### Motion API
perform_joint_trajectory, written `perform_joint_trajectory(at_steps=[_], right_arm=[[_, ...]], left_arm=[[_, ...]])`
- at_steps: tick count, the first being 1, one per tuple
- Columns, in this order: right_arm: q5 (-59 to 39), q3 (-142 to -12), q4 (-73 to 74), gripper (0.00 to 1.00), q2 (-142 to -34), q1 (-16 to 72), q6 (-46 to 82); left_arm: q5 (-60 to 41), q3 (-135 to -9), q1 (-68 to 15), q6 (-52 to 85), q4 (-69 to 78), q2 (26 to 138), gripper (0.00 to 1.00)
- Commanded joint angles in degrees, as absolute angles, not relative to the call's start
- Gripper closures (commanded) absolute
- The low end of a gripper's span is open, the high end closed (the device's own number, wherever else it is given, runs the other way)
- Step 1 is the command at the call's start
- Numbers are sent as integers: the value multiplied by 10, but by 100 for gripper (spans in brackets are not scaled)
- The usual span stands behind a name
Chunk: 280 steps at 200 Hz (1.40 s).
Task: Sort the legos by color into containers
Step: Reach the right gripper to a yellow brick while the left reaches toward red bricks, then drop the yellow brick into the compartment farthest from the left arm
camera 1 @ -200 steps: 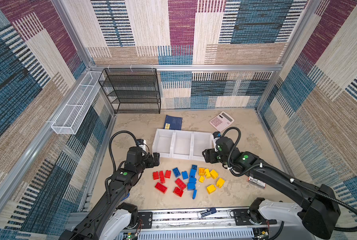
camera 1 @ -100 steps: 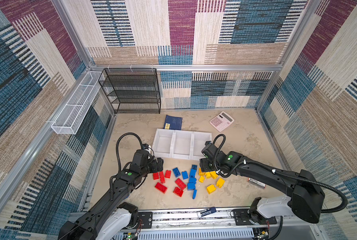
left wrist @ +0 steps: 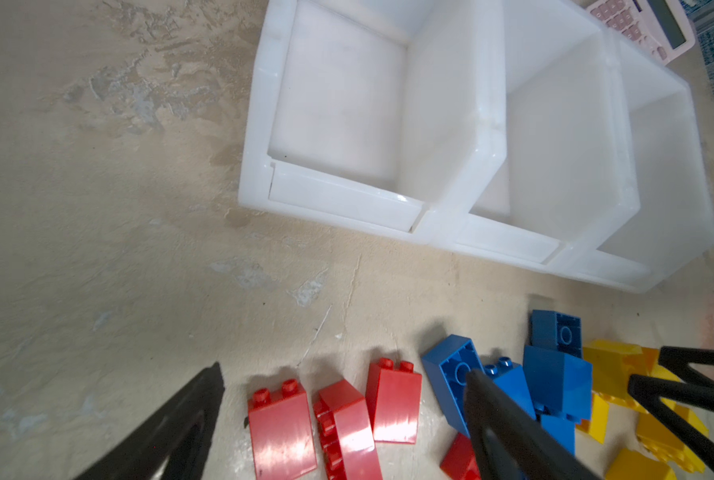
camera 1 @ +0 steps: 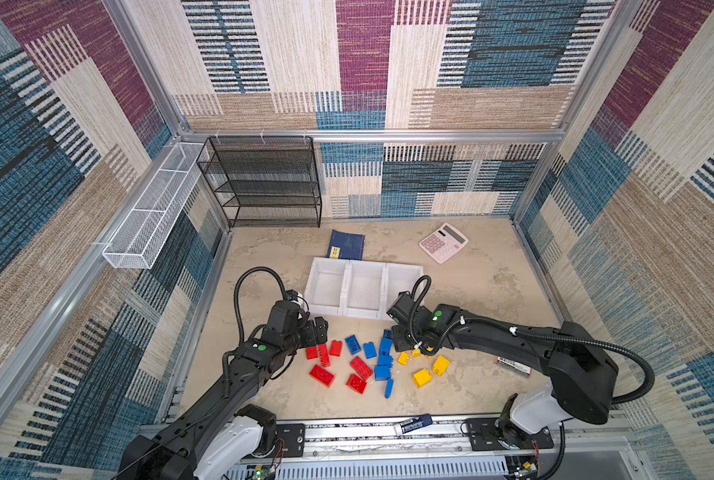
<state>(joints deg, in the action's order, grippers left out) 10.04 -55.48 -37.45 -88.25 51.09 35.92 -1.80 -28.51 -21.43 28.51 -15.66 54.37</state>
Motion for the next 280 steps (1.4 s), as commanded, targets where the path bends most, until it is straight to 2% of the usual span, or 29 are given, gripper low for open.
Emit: perform_joint_trajectory(at_steps=[1, 65, 125, 186, 215, 247, 280], right_arm=[[94, -560, -370, 43, -889, 512, 362], [78, -554, -359, 54, -900, 514, 362], [70, -566, -361, 70, -914, 513, 348], [128, -628, -427, 70, -874, 511, 318], [150, -667, -425, 69, -860, 470, 273], [138, -684, -385, 69, -879, 419, 240], [126, -708, -357, 69, -931, 402, 219]], left_arm=[[-11, -281, -214, 299, -147, 542, 7], [-11, -267, -215, 309, -141, 541, 7], [-10, -261, -216, 316, -137, 541, 8], [-6, -255, -216, 314, -141, 529, 8], [-7, -251, -217, 316, -138, 527, 8], [-17, -249, -217, 319, -137, 527, 8], [-20, -241, -221, 327, -137, 520, 9]])
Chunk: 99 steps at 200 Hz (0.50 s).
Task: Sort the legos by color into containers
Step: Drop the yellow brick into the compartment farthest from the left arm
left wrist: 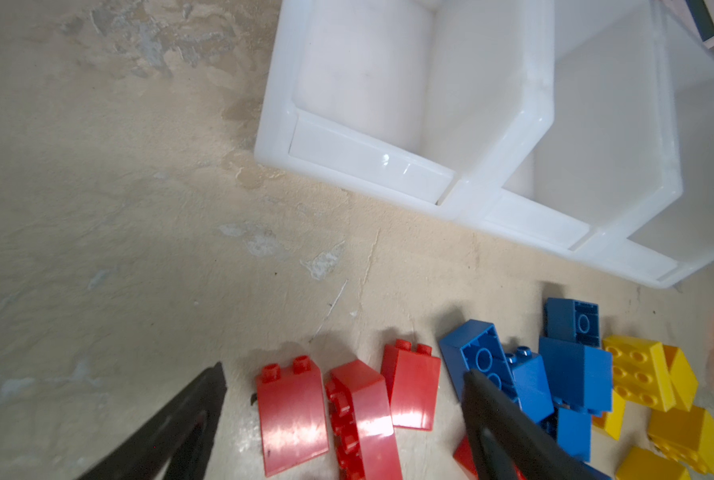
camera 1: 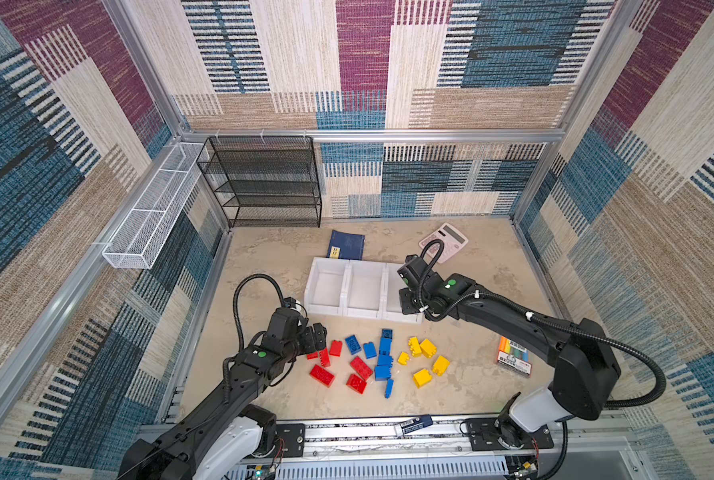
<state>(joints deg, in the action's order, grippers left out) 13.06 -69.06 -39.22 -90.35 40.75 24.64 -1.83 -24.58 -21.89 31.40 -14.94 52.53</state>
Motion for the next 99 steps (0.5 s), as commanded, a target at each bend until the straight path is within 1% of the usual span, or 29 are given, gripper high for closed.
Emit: perform_joint_trajectory(at_steps=[1, 29, 46, 68, 99], right_arm=[[126, -708, -357, 69, -932, 401, 219], [125, -726, -361, 69, -969, 399, 213], [121, -725, -360, 67, -974, 399, 215], [122, -722, -362, 59, -973, 399, 216], [124, -718, -367, 45, -961, 399, 226]], left_arm=[[-20, -241, -221, 327, -137, 520, 9], [-16, -237, -222, 333, -138, 516, 9], [-15, -237, -223, 334, -138, 516, 9], [-14, -237, -223, 334, -138, 517, 9], [-20, -239, -224, 331, -138, 518, 10]])
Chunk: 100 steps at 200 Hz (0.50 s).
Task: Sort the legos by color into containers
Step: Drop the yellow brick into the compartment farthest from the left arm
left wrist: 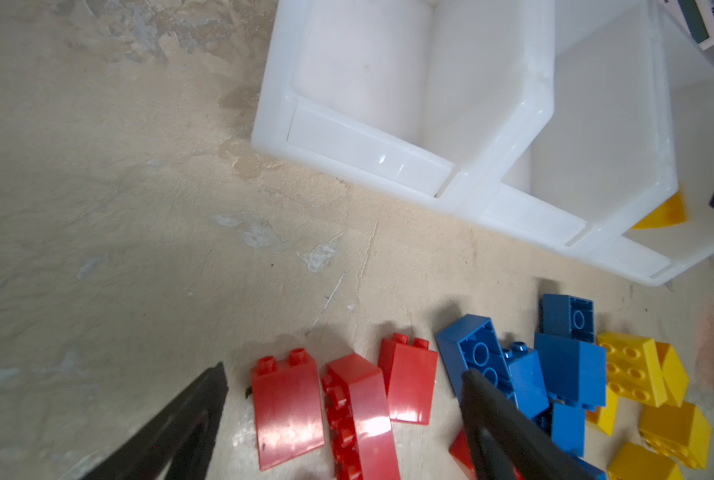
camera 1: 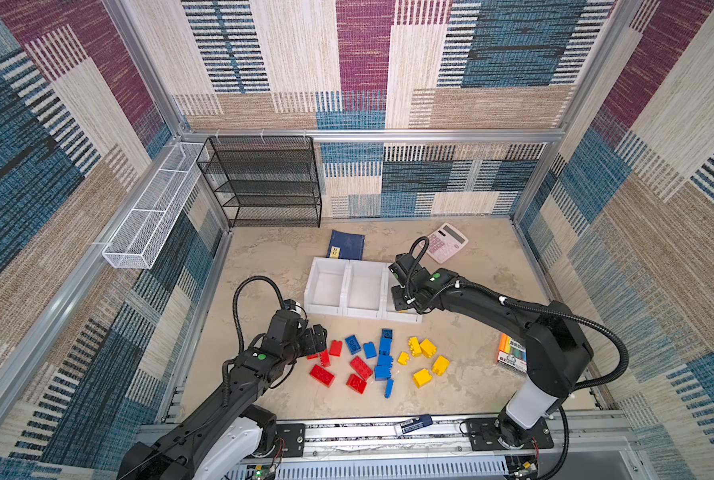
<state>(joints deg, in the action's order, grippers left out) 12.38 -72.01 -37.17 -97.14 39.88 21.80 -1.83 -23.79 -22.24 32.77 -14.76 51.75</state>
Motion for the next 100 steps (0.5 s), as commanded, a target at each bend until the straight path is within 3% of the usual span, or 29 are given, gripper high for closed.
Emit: perform_joint_trajectory(at_steps=[1, 100], right_arm=[[124, -718, -367, 45, -961, 399, 226], [110, -651, -361, 41, -867, 399, 261]], left_arm=[[-21, -239, -224, 331, -138, 518, 9], [-42, -257, -259, 319, -146, 557, 22]])
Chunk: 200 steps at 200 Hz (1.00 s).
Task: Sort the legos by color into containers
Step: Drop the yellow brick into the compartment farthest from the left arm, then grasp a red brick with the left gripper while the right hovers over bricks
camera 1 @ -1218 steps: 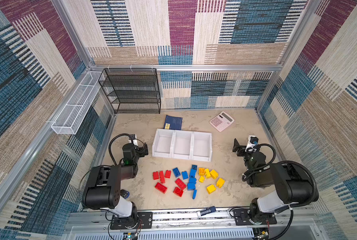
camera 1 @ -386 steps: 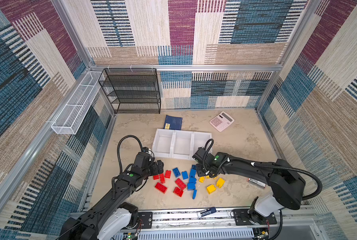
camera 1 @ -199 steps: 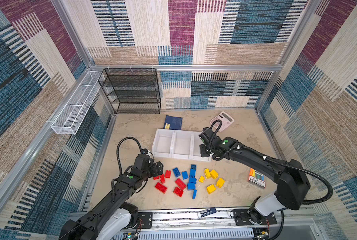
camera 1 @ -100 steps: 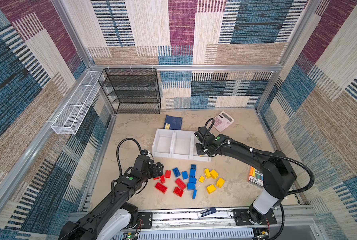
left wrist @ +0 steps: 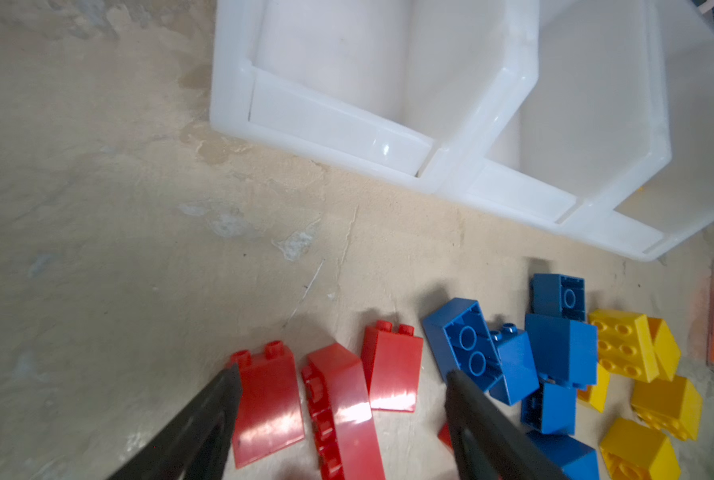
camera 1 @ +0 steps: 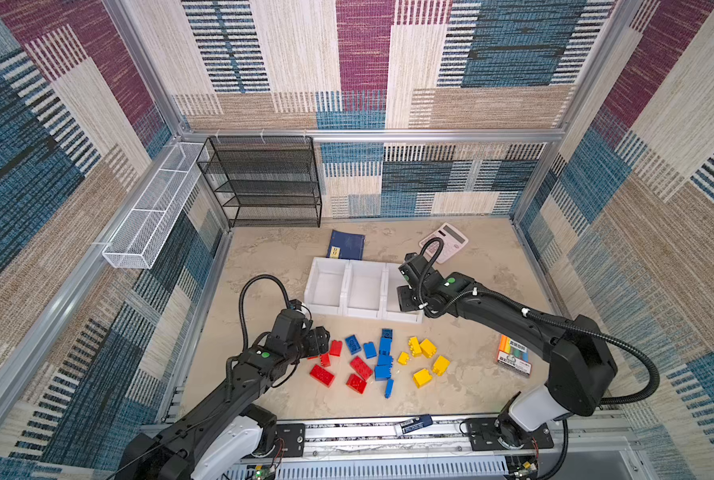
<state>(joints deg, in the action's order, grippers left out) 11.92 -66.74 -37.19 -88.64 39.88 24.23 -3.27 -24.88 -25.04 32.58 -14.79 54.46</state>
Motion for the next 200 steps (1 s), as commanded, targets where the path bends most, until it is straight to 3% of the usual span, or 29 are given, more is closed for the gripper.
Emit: perform_joint_trajectory(at_steps=[1, 50, 147, 200], right_arm=[[109, -650, -361, 41, -866, 399, 262], [88, -607, -347, 42, -832, 399, 278], [74, -612, -352, 42, -833, 399, 273], [77, -597, -345, 43, -813, 399, 283]], left_arm=[[-42, -257, -259, 318, -146, 557, 23], [-44, -261, -285, 318, -149, 577, 33], [-28, -288, -324, 312, -172, 654, 43], [3, -294, -349, 312, -172, 684, 54]])
